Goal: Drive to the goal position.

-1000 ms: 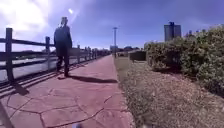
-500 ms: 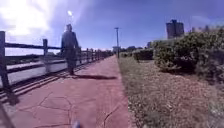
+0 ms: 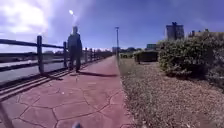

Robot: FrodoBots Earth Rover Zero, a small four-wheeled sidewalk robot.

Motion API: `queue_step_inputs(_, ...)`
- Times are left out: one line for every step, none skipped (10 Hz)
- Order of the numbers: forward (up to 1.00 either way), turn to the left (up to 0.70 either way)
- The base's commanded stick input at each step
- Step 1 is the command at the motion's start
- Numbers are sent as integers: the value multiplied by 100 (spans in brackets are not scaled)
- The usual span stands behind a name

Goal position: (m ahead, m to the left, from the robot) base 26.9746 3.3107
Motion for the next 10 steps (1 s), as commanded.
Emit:
queue_step_inputs(70,0)
queue_step_inputs(70,0)
queue_step_inputs(70,0)
queue_step_inputs(70,0)
queue_step_inputs(70,17)
queue_step_inputs(70,35)
queue_step_inputs(70,35)
queue_step_inputs(70,35)
queue_step_inputs(70,35)
queue_step_inputs(70,35)
